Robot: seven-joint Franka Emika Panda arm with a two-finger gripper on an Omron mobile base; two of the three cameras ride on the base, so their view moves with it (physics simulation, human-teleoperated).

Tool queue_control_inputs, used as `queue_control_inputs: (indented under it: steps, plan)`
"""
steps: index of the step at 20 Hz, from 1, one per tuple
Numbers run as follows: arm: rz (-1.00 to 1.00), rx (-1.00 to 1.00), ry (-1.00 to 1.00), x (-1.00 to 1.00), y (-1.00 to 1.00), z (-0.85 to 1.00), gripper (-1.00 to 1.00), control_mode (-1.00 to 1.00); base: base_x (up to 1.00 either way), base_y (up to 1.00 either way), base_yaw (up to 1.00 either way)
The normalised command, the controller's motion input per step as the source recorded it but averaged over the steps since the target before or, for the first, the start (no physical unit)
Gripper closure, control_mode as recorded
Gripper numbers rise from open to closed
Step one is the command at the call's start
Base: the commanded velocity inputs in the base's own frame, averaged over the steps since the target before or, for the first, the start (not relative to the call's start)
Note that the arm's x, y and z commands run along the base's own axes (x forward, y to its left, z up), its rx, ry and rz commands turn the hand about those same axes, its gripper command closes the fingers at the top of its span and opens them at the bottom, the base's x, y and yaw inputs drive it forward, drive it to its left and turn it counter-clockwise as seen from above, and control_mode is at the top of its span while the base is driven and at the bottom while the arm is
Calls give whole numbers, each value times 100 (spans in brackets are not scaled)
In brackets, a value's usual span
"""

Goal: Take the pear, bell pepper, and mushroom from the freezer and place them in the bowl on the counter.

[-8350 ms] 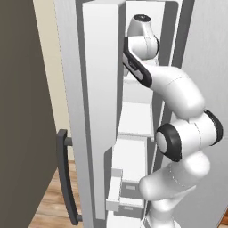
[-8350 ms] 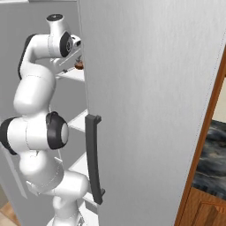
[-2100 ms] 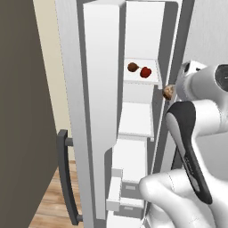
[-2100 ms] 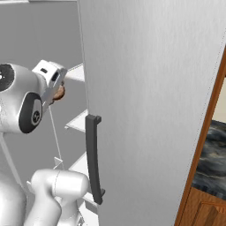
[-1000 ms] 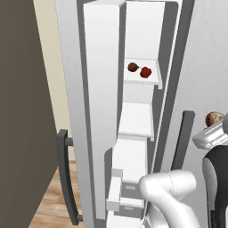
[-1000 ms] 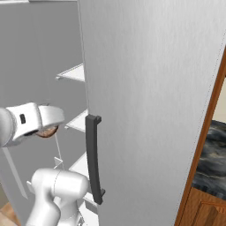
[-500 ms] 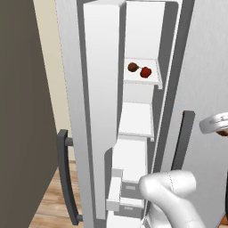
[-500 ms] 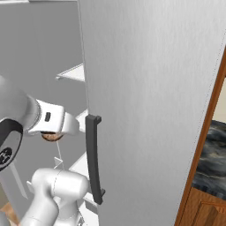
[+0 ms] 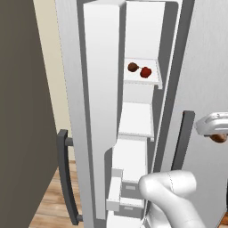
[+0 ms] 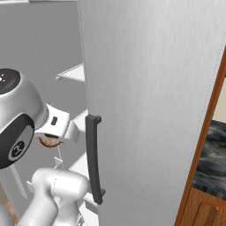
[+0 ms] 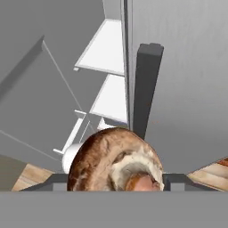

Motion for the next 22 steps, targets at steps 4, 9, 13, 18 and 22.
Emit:
queue_control_inputs:
  steps: [4, 9, 13, 18, 22]
  plan:
    - [-4, 0, 0, 6, 24, -23, 100, -100, 0, 0, 0]
    - [-3, 0, 0, 2, 12, -17, 100, -100, 0, 0, 0]
    - [0, 0, 0, 0, 0, 0, 100, 100, -56, -24, -11]
    - [0, 0, 0, 0, 0, 0, 100, 100, -58, -54, -21]
    - [0, 0, 0, 0, 0, 0, 100, 100, -23, -90, -24]
